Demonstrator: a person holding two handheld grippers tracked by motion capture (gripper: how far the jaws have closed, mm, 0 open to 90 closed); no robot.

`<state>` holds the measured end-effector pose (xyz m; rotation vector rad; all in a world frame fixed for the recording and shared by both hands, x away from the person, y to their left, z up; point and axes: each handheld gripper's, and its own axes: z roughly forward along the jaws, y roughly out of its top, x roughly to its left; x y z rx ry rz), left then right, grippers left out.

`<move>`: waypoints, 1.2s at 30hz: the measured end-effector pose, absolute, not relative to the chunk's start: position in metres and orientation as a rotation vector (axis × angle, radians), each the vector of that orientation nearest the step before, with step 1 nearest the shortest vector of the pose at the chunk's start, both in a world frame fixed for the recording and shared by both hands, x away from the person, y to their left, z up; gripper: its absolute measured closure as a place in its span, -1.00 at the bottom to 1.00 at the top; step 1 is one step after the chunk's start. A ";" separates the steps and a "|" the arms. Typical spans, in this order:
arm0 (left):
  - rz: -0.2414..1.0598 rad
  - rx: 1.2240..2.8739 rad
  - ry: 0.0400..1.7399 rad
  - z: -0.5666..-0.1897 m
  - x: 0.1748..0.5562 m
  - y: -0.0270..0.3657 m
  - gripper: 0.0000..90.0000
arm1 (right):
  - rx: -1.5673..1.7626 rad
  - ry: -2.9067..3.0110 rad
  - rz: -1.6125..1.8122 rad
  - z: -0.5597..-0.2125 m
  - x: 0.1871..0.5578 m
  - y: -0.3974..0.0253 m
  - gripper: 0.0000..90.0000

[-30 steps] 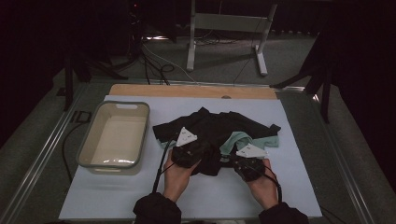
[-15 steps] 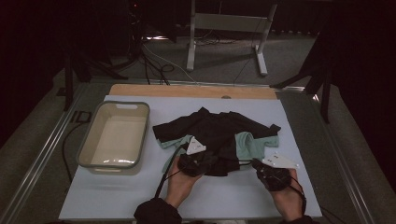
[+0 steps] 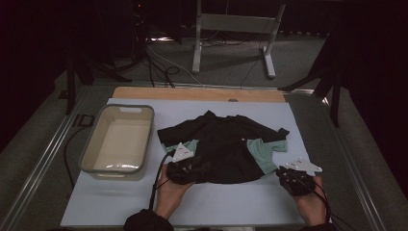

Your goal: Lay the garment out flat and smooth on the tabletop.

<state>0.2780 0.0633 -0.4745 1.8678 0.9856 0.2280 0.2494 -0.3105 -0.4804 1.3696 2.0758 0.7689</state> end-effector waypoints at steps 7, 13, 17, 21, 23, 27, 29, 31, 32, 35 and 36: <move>0.275 1.826 1.005 -0.469 0.273 0.087 -0.04 | 1.377 2.077 0.744 -0.473 0.249 -0.321 0.13; 0.298 1.818 1.009 -0.467 0.269 0.097 -0.10 | 1.377 2.049 0.769 -0.464 0.247 -0.328 0.03; 0.312 1.815 1.015 -0.468 0.267 0.103 -0.11 | 1.381 2.059 0.862 -0.460 0.252 -0.326 -0.06; 0.319 1.813 1.025 -0.468 0.265 0.109 -0.11 | 1.381 2.076 0.916 -0.460 0.261 -0.316 -0.06; 0.324 1.817 1.030 -0.470 0.264 0.112 -0.11 | 1.368 2.094 0.916 -0.462 0.265 -0.310 -0.06; 0.322 1.832 1.035 -0.475 0.259 0.115 -0.11 | 1.359 2.137 0.895 -0.470 0.273 -0.301 0.03; 0.313 1.838 1.037 -0.479 0.258 0.116 -0.09 | 1.359 2.156 0.865 -0.475 0.276 -0.297 0.11; 0.313 1.849 1.043 -0.483 0.257 0.116 -0.08 | 1.372 2.165 0.847 -0.479 0.280 -0.297 0.30; 0.312 1.852 1.043 -0.484 0.257 0.116 -0.08 | 1.380 2.170 0.844 -0.481 0.281 -0.297 0.38; 0.321 1.860 1.043 -0.488 0.257 0.116 -0.08 | 1.382 2.192 0.835 -0.484 0.283 -0.297 0.58; 0.322 1.866 1.044 -0.489 0.256 0.115 -0.08 | 1.380 2.200 0.833 -0.485 0.283 -0.297 0.65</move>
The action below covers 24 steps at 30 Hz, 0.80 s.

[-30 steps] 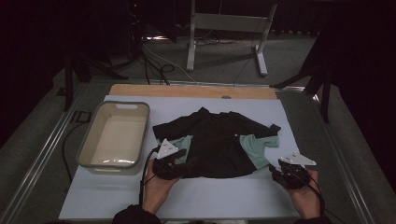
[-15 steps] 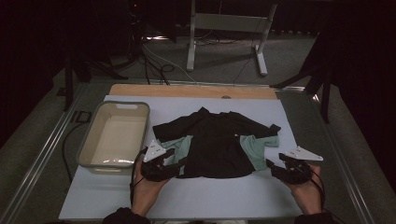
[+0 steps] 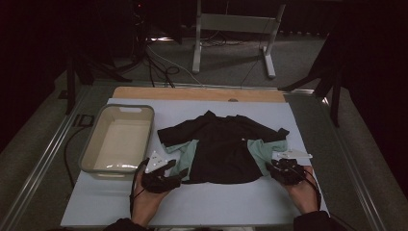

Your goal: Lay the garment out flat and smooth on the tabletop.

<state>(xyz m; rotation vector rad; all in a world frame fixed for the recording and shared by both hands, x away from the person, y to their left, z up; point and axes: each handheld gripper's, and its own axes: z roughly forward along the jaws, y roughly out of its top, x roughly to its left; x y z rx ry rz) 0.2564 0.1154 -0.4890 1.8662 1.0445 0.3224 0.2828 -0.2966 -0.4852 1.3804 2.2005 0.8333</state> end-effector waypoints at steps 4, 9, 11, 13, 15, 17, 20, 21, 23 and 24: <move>0.328 1.883 1.052 -0.493 0.255 0.115 -0.10 | 1.375 2.200 0.838 -0.485 0.281 -0.298 0.86; 0.330 1.926 1.067 -0.502 0.255 0.111 -0.18 | 1.378 2.182 0.862 -0.482 0.276 -0.303 0.88; 0.349 1.948 1.075 -0.505 0.256 0.108 -0.23 | 1.370 2.180 0.870 -0.481 0.274 -0.303 0.88; 0.355 1.964 1.090 -0.508 0.258 0.108 -0.27 | 1.361 2.179 0.881 -0.479 0.271 -0.303 0.88; 0.371 1.970 1.109 -0.510 0.260 0.108 -0.30 | 1.349 2.183 0.884 -0.477 0.268 -0.303 0.88; 0.394 1.986 1.128 -0.513 0.261 0.107 -0.29 | 1.341 2.187 0.887 -0.476 0.266 -0.303 0.88; 0.389 2.012 1.139 -0.516 0.264 0.106 -0.17 | 1.336 2.190 0.890 -0.475 0.263 -0.304 0.88; 0.391 2.021 1.152 -0.517 0.265 0.106 -0.11 | 1.336 2.190 0.891 -0.475 0.262 -0.304 0.88; 0.373 2.028 1.166 -0.520 0.267 0.106 -0.05 | 1.334 2.193 0.889 -0.475 0.260 -0.304 0.88; 0.383 2.034 1.181 -0.521 0.268 0.107 -0.01 | 1.333 2.193 0.891 -0.474 0.260 -0.304 0.88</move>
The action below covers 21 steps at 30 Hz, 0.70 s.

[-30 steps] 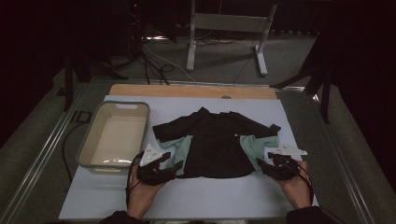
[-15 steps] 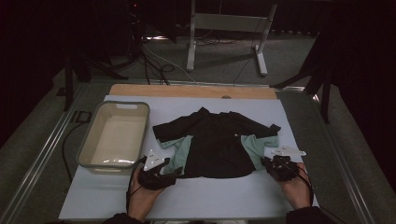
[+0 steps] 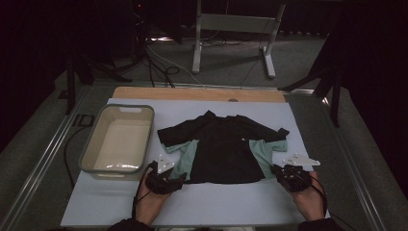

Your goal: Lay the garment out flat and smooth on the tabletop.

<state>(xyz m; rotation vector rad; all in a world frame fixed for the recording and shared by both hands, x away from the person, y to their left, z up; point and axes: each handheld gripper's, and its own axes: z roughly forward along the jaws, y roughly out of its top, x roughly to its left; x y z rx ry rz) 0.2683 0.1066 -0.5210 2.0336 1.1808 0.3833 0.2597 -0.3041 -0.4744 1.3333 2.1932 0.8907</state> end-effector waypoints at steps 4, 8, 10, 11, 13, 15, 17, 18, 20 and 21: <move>0.381 2.051 1.197 -0.524 0.269 0.106 0.17 | 1.326 2.197 0.889 -0.474 0.257 -0.305 0.88; 0.345 2.061 1.182 -0.523 0.269 0.107 0.73 | 1.326 2.201 0.887 -0.475 0.253 -0.306 0.88; 0.305 2.062 1.155 -0.520 0.266 0.108 0.90 | 1.317 2.205 0.885 -0.475 0.251 -0.306 0.88; 0.285 2.056 1.130 -0.517 0.264 0.108 0.91 | 1.315 2.204 0.882 -0.474 0.249 -0.306 0.88; 0.266 2.034 1.082 -0.511 0.257 0.110 0.91 | 1.306 2.203 0.884 -0.472 0.246 -0.306 0.88; 0.251 2.006 1.051 -0.503 0.251 0.111 0.92 | 1.301 2.199 0.887 -0.471 0.242 -0.307 0.88; 0.244 1.997 1.014 -0.497 0.245 0.111 0.92 | 1.294 2.199 0.889 -0.470 0.239 -0.308 0.88; 0.237 1.991 1.003 -0.495 0.242 0.111 0.92 | 1.291 2.199 0.888 -0.469 0.237 -0.309 0.88; 0.212 1.974 0.990 -0.491 0.237 0.112 0.92 | 1.284 2.198 0.893 -0.467 0.232 -0.310 0.88; 0.206 1.962 0.986 -0.489 0.235 0.114 0.92 | 1.282 2.198 0.897 -0.466 0.230 -0.310 0.88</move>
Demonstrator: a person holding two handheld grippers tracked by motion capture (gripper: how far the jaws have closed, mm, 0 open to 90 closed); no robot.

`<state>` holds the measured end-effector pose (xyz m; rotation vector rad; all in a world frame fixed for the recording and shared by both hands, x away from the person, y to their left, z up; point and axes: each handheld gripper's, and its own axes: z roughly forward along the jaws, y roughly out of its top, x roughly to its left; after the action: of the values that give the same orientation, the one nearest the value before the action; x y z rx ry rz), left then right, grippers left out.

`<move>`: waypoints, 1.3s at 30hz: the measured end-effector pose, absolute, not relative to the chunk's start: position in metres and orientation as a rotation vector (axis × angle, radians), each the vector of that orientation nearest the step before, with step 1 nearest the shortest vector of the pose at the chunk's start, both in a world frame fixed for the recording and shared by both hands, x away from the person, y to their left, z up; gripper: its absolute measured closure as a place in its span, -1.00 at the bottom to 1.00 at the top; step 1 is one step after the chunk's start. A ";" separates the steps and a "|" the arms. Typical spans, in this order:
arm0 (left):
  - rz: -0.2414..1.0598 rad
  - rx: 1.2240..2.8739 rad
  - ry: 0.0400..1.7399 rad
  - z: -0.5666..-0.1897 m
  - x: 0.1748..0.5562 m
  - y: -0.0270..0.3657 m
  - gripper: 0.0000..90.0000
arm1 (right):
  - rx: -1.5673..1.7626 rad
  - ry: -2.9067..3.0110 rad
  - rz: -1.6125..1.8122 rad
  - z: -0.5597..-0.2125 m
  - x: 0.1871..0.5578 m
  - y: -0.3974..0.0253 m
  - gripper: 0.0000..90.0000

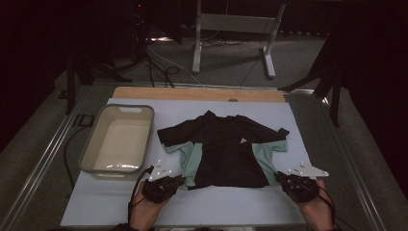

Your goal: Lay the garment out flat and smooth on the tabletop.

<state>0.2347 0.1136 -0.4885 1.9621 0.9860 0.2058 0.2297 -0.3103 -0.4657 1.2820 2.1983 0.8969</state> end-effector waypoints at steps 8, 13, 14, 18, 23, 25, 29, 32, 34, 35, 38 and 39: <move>0.176 1.899 0.968 -0.474 0.217 0.132 0.92 | 1.283 2.196 0.947 -0.456 0.206 -0.319 0.88; 0.119 1.886 0.991 -0.478 0.210 0.139 0.92 | 1.303 2.220 0.959 -0.459 0.193 -0.322 0.88; 0.109 1.888 0.996 -0.478 0.209 0.139 0.92 | 1.303 2.226 0.954 -0.460 0.191 -0.322 0.88; 0.083 1.929 1.005 -0.485 0.204 0.138 0.91 | 1.308 2.246 0.938 -0.464 0.184 -0.323 0.88; 0.077 1.991 1.047 -0.498 0.210 0.134 0.90 | 1.319 2.270 0.885 -0.476 0.187 -0.320 0.88; 0.095 2.014 1.074 -0.504 0.213 0.133 0.90 | 1.309 2.280 0.833 -0.482 0.191 -0.318 0.87; 0.129 2.012 1.130 -0.512 0.217 0.134 0.62 | 1.307 2.302 0.764 -0.492 0.196 -0.312 0.76; 0.179 1.967 1.113 -0.507 0.218 0.134 0.27 | 1.321 2.293 0.766 -0.492 0.199 -0.313 0.37; 0.207 1.939 1.097 -0.502 0.221 0.132 0.20 | 1.316 2.279 0.805 -0.487 0.201 -0.312 0.25; 0.215 1.934 1.087 -0.500 0.223 0.130 0.17 | 1.311 2.274 0.820 -0.485 0.202 -0.311 0.21; 0.207 1.919 1.055 -0.497 0.229 0.121 0.14 | 1.304 2.266 0.883 -0.480 0.209 -0.305 0.20; 0.206 1.920 1.044 -0.496 0.231 0.117 0.14 | 1.305 2.265 0.893 -0.479 0.213 -0.302 0.23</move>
<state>0.2312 0.1171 -0.4964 1.9199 1.0436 0.2057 0.2129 -0.3018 -0.4792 1.3046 2.2648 0.8935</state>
